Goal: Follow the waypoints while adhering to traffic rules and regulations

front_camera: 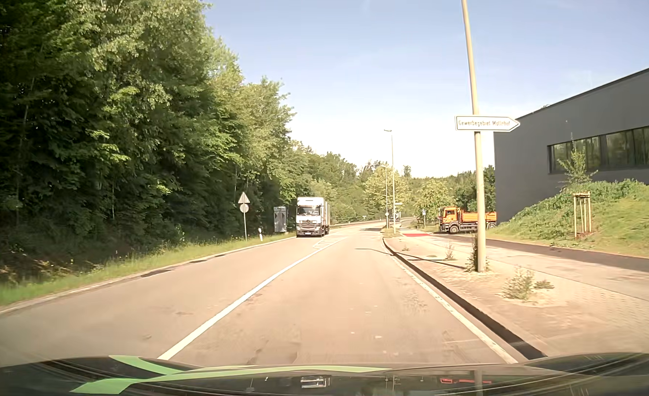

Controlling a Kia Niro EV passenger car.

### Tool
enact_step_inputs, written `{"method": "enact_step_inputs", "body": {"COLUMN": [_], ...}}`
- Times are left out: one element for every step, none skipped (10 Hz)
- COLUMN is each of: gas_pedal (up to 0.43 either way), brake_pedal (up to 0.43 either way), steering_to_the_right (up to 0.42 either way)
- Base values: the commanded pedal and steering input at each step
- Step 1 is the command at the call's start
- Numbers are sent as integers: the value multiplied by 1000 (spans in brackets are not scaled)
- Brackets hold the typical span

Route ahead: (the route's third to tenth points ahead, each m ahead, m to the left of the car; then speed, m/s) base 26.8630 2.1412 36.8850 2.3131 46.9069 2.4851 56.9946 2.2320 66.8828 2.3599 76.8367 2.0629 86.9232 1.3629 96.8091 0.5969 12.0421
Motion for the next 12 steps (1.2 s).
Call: {"method": "enact_step_inputs", "body": {"gas_pedal": [0, 0, 0, 0, 0, 0, 8, 8, 8, 8, 8, 8], "brake_pedal": [0, 0, 0, 0, 0, 0, 0, 0, 0, 0, 0, 0], "steering_to_the_right": [-1, 0, 0, 0, 2, 2, 3, 4, 5, 6, 6, 6]}}
